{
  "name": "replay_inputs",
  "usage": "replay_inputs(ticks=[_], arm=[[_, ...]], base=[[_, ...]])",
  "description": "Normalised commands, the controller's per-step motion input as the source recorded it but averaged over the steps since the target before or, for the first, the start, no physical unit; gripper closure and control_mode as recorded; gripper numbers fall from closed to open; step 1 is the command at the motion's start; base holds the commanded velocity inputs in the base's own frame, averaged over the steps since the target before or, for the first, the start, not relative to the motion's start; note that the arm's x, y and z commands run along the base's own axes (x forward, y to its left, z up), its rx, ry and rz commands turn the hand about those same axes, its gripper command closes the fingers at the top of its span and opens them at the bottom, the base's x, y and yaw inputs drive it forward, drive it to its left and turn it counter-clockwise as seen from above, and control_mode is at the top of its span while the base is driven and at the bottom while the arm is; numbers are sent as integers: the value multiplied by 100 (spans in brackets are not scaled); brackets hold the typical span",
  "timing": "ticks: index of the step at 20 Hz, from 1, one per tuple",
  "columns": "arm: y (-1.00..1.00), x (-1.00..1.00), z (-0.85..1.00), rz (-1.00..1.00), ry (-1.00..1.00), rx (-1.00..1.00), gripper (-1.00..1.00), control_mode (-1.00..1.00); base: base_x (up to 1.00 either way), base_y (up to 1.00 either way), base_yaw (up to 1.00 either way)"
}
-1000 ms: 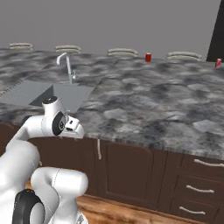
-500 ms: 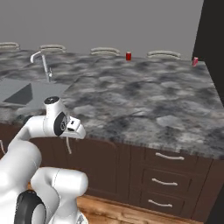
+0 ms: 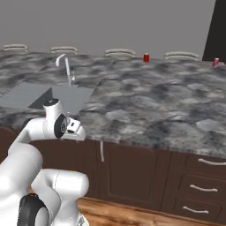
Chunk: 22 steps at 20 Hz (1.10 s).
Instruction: Four empty soda cans are scattered around the kitchen. Gather all the cans and cluster them next to the stove for recycling.
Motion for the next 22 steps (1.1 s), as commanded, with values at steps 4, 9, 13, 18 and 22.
replay_inputs(ticks=[4,9,13,18,22], arm=[[0,0,0,0,0,0,-100,100],[0,0,0,0,0,0,-100,100],[0,0,0,0,0,0,-100,100],[0,0,0,0,0,0,-100,100],[0,0,0,0,0,0,-100,100]], base=[[9,100,-6],[3,100,-4],[1,100,-2],[0,100,0],[0,100,0]])
